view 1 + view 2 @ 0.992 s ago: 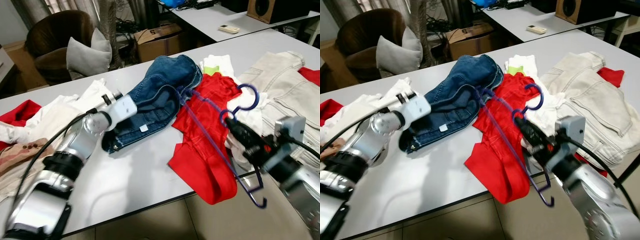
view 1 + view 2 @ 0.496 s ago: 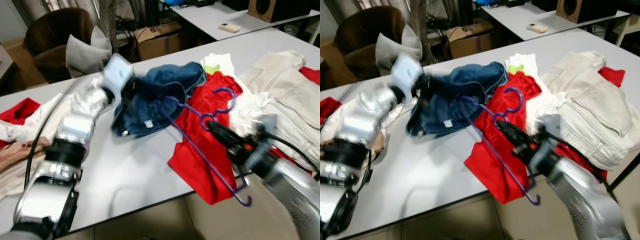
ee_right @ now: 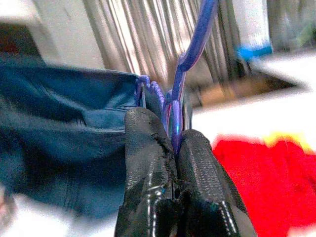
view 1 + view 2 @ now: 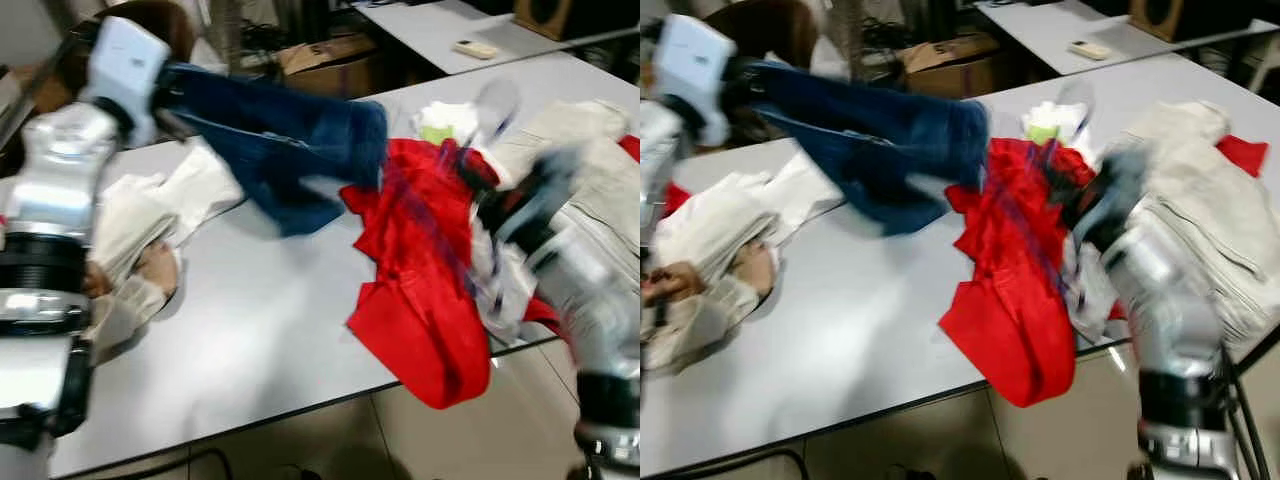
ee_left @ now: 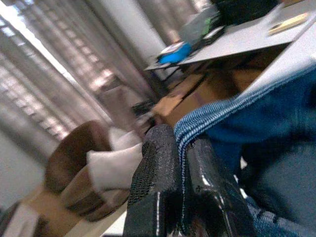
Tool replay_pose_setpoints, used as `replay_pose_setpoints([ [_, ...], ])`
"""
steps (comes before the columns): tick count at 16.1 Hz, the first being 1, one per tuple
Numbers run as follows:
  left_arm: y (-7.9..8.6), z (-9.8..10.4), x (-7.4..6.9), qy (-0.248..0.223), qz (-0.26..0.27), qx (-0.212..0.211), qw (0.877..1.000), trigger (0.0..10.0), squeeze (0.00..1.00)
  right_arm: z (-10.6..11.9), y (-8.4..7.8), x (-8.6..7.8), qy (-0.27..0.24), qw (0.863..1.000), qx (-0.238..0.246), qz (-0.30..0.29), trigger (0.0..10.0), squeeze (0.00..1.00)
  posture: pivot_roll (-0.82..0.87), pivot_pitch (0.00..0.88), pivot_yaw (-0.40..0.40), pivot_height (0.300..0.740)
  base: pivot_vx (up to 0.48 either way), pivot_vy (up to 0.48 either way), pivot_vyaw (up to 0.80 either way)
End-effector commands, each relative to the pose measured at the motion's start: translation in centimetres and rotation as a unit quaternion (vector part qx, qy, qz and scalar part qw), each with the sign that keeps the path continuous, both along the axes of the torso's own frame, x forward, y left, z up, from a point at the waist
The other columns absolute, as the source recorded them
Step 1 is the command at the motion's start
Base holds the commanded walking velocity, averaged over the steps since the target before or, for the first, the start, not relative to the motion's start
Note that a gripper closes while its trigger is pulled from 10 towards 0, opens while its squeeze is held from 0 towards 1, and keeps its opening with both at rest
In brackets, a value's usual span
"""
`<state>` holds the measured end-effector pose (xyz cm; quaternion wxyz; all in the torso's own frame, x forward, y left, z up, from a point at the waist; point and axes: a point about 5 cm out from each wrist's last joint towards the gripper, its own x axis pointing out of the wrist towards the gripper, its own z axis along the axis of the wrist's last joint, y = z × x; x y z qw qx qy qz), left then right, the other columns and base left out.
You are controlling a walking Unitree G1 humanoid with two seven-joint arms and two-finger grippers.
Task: Hang hanger
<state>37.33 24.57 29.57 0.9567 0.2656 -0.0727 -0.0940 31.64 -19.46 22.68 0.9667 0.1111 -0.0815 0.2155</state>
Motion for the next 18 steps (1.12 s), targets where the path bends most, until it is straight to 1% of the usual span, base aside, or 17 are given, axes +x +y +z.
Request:
replay_pose_setpoints([
  [1,1.0,0.3,-0.5,-0.002,0.009,-0.001,1.000,0.0,0.00,1.5,-0.2,-0.4,-0.035,0.999,0.018,0.007,10.0,0.00,-0.14,0.000,0.130,0.719,0.000,0.000,0.00],
  [3,-2.1,-2.7,-1.4,0.035,-0.071,0.000,0.997,0.0,0.00,-2.2,0.8,-0.7,0.039,0.998,-0.035,0.038,10.0,0.00,-0.14,0.000,0.121,0.719,0.000,0.000,0.00],
  [4,-2.6,-3.1,-1.4,0.040,-0.081,-0.003,0.996,0.0,0.00,-2.8,1.0,-0.8,0.051,0.997,-0.044,0.042,10.0,0.00,-0.14,0.000,0.120,0.719,0.000,0.000,0.00],
  [5,-4.3,-4.3,-1.9,0.062,-0.123,-0.003,0.990,0.0,0.00,-3.8,1.1,-1.0,0.070,0.996,-0.049,0.037,10.0,0.00,-0.14,0.000,0.121,0.719,0.000,0.000,0.00],
  [6,-5.6,-5.4,-2.5,0.085,-0.158,0.003,0.984,0.0,0.00,-4.1,1.2,-1.1,0.076,0.996,-0.044,0.034,10.0,0.00,-0.14,0.000,0.123,0.719,0.000,0.000,0.00],
  [7,-6.6,-6.5,-3.3,0.111,-0.187,0.017,0.976,0.0,0.00,-4.4,1.1,-1.3,0.083,0.995,-0.038,0.035,10.0,0.00,-0.14,0.000,0.126,0.719,0.000,0.000,0.00],
  [8,-7.2,-7.5,-4.1,0.135,-0.207,0.039,0.968,0.0,0.00,-4.9,1.1,-1.5,0.090,0.995,-0.038,0.033,10.0,0.00,-0.14,0.000,0.129,0.719,0.000,0.000,0.00],
  [9,-7.1,-8.1,-4.5,0.148,-0.209,0.057,0.965,0.0,0.00,-5.1,1.1,-1.8,0.092,0.994,-0.041,0.033,10.0,0.00,-0.14,0.000,0.131,0.719,0.000,0.000,0.00],
  [10,-6.9,-8.8,-4.6,0.159,-0.198,0.077,0.964,0.0,0.00,-5.3,1.1,-2.1,0.093,0.994,-0.039,0.032,10.0,0.00,-0.14,0.000,0.131,0.719,0.000,0.000,0.00],
  [11,-6.2,-9.7,-4.8,0.182,-0.184,0.108,0.960,8.4,0.00,-5.4,1.1,-2.3,0.092,0.995,-0.036,0.032,10.0,0.00,-0.15,0.000,0.136,0.719,0.000,0.000,0.00],
  [12,-5.4,-10.5,-5.2,0.220,-0.177,0.139,0.949,10.0,0.26,-5.4,1.3,-2.6,0.090,0.995,-0.032,0.033,10.0,0.00,-0.15,0.000,0.141,0.719,0.000,0.000,0.00],
  [13,-5.1,-10.9,-5.4,0.236,-0.178,0.145,0.944,10.0,0.26,-5.4,1.3,-2.6,0.089,0.995,-0.031,0.033,10.0,0.00,-0.15,0.000,0.141,0.719,0.000,0.000,0.00],
  [14,-4.4,-11.6,-5.9,0.271,-0.179,0.186,0.927,10.0,1.00,-5.4,1.5,-2.8,0.086,0.995,-0.025,0.035,10.0,0.00,-0.15,0.000,0.145,0.719,0.000,0.000,0.00],
  [15,-3.8,-12.2,-6.4,0.302,-0.185,0.230,0.907,10.0,1.00,-5.4,1.8,-2.9,0.084,0.996,-0.021,0.037,10.0,0.00,-0.15,0.000,0.144,0.719,0.000,0.000,0.00],
  [16,-3.6,-12.4,-6.6,0.312,-0.189,0.239,0.900,10.0,1.00,-5.4,1.9,-2.9,0.083,0.996,-0.019,0.038,10.0,0.00,-0.15,0.000,0.144,0.719,0.000,0.000,0.00],
  [17,-4.1,-12.6,-7.2,0.331,-0.234,0.204,0.891,10.0,1.00,-5.1,2.2,-3.0,0.078,0.996,-0.016,0.043,10.0,0.00,-0.15,0.000,0.144,0.719,0.000,0.000,0.00],
  [18,-4.9,-11.9,-7.5,0.322,-0.269,0.158,0.894,10.0,1.00,-5.0,2.3,-3.1,0.076,0.996,-0.016,0.047,10.0,0.00,-0.15,0.000,0.143,0.719,0.000,0.000,0.00],
])
